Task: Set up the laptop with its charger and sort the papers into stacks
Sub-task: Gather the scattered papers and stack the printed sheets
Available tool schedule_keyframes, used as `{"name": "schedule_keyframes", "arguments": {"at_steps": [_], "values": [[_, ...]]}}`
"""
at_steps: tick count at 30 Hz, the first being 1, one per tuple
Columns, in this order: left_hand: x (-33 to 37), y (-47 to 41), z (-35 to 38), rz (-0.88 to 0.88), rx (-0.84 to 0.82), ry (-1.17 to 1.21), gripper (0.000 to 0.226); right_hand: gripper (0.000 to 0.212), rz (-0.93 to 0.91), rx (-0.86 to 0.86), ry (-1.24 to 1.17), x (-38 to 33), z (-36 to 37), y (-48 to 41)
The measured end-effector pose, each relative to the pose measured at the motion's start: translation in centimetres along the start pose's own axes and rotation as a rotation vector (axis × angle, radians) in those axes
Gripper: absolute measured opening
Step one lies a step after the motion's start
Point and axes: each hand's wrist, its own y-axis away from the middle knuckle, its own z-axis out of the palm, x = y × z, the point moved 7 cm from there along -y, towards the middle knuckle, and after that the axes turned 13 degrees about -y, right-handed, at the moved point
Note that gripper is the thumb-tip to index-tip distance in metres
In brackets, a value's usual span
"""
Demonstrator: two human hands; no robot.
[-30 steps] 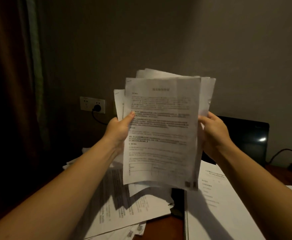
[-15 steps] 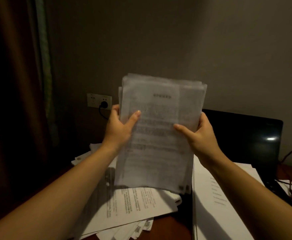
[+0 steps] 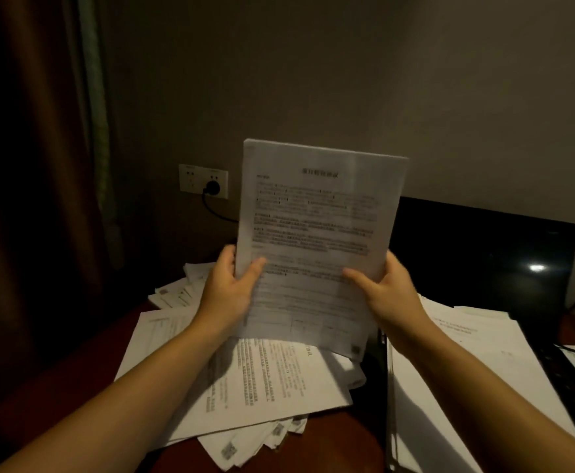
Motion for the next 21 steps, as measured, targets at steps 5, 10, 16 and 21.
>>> {"name": "schedule_keyframes", "arguments": {"at_steps": [5,10,16,21], "values": [[-0.3,0.1,1.2,-0.049,-0.142,0.004,0.017,0.018,0.002,0.057,0.065,0.4,-2.3,0.9],[3.3,0.9,5.5,-0.020,-0.295,0.078,0.020,0.025,-0.037,0.134,0.060,-2.4,-6.9,1.5],[4.7,4.4,13.2,-0.205,-0.498,0.220,0.022,0.028,0.098,0.194,0.060,-2.2,-14.7,5.2],[3.7,6.6,17.6,-0.222,-0.498,0.077,0.062,0.030,0.126,0.251,0.216,-1.1,-20.2,8.6]]}}
